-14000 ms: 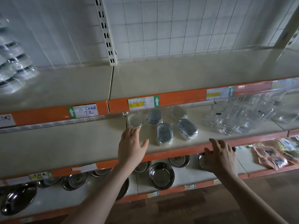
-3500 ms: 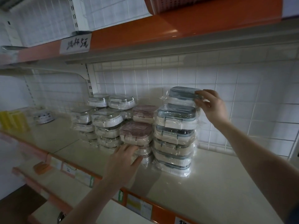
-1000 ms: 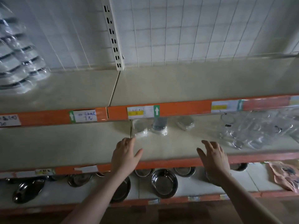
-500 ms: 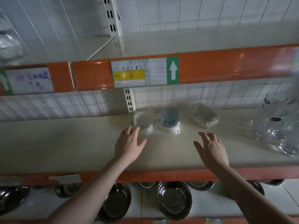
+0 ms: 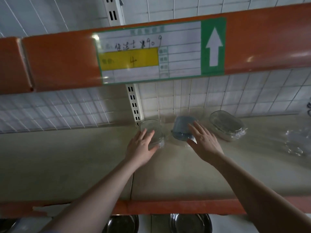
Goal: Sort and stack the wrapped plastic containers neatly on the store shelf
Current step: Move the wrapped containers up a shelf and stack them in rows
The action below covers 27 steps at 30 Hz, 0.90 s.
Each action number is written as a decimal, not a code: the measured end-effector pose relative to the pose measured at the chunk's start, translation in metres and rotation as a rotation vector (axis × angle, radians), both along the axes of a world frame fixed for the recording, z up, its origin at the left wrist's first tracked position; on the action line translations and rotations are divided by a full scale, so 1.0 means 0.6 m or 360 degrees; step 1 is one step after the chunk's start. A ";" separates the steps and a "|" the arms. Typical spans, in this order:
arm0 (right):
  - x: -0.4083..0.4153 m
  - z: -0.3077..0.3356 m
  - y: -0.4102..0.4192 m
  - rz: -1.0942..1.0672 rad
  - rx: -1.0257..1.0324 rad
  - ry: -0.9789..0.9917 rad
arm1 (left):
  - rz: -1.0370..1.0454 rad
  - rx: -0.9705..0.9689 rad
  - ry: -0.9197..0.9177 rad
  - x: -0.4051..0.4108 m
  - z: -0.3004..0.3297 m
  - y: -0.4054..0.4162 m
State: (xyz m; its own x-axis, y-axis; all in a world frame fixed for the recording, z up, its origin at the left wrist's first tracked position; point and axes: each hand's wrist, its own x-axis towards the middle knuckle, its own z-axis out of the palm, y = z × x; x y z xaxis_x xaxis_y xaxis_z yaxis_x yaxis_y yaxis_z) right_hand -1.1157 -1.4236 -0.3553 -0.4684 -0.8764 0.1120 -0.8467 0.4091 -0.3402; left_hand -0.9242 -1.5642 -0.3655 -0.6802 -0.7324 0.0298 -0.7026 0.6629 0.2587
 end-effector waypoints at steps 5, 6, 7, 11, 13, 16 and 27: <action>-0.004 -0.013 -0.027 0.0085 0.0067 0.0042 | -0.0036 -0.0068 0.0083 0.008 -0.009 -0.001; -0.002 -0.015 -0.027 0.0082 0.0045 0.0036 | -0.0029 -0.0056 0.0089 0.009 -0.008 0.001; 0.000 -0.016 -0.025 0.0077 0.0025 0.0027 | -0.0011 -0.0034 0.0103 0.011 -0.007 0.004; 0.015 -0.020 -0.003 0.0072 -0.0021 -0.0039 | 0.0034 -0.0004 0.0198 0.030 -0.011 0.030; 0.026 -0.019 0.018 0.0071 -0.0019 -0.0113 | 0.0032 -0.0013 0.0244 0.047 -0.015 0.051; 0.047 -0.020 0.057 0.0095 -0.0024 -0.0178 | 0.0062 0.0010 0.0233 0.073 -0.015 0.082; 0.093 0.003 0.197 0.0115 0.0008 -0.0392 | 0.0106 0.0131 0.0115 0.141 0.026 0.187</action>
